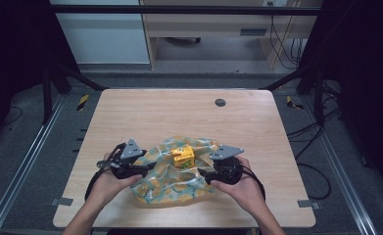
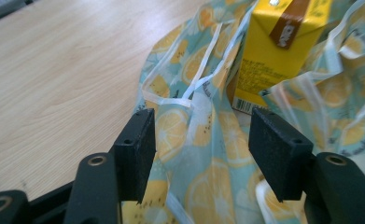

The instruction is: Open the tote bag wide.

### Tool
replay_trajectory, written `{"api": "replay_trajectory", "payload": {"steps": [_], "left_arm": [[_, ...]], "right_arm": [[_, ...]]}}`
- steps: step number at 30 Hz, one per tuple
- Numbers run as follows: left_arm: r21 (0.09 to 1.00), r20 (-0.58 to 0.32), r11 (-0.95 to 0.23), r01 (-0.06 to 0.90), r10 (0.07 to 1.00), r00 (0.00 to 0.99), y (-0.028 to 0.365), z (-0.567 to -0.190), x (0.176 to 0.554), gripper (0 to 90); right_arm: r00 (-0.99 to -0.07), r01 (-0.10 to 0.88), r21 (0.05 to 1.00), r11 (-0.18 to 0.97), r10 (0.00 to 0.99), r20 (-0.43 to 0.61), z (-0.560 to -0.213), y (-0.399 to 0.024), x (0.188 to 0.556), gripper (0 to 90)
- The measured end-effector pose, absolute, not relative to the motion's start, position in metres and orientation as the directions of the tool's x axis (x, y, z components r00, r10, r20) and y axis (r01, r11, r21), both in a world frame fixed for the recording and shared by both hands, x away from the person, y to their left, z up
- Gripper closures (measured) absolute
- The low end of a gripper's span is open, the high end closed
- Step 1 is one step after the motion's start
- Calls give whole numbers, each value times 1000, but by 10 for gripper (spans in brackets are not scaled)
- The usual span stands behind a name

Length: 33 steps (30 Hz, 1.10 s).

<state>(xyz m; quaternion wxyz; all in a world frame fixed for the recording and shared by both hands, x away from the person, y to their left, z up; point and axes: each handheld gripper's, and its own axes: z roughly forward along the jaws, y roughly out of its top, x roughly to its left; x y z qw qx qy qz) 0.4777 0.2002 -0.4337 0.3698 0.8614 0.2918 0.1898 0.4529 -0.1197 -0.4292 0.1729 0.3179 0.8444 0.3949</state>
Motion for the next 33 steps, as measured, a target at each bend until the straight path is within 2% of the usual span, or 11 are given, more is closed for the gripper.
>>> {"api": "replay_trajectory", "payload": {"steps": [4, 5, 8, 9, 10, 11, 17, 19, 20, 27, 33], "left_arm": [[725, 91, -566, 392, 643, 760, 197, -444, 491, 446], [721, 87, -570, 394, 639, 764, 197, -446, 493, 497], [711, 80, -578, 402, 634, 770, 198, -450, 497, 545], [706, 63, -576, 412, 630, 774, 198, -451, 498, 582], [706, 63, -576, 412, 630, 774, 198, -451, 498, 603], [701, 65, -585, 408, 622, 780, 198, -452, 498, 603], [696, 50, -583, 419, 622, 781, 198, -458, 500, 853], [697, 50, -572, 431, 639, 767, 199, -460, 502, 883], [703, 47, -561, 437, 650, 758, 200, -460, 503, 888], [721, 35, -510, 470, 703, 710, 206, -464, 515, 894], [723, 21, -480, 496, 734, 679, 208, -468, 523, 896]], "right_arm": [[-742, 410, 751, 519, 668, -57, -440, -117, 446, 320], [-743, 428, 730, 532, 668, -51, -446, -117, 444, 310], [-745, 446, 706, 550, 665, -47, -454, -118, 443, 332], [-745, 450, 697, 558, 665, -51, -459, -120, 442, 393], [-745, 450, 697, 558, 665, -51, -459, -120, 442, 393], [-745, 456, 694, 557, 665, -45, -461, -120, 441, 432], [-759, 452, 674, 585, 649, -54, -467, -123, 438, 751], [-769, 449, 660, 603, 637, -59, -468, -123, 438, 867], [-770, 449, 655, 608, 635, -60, -469, -125, 438, 888], [-782, 467, 620, 630, 622, -42, -473, -132, 435, 900], [-766, 485, 626, 611, 642, -32, -480, -142, 435, 900]]}}
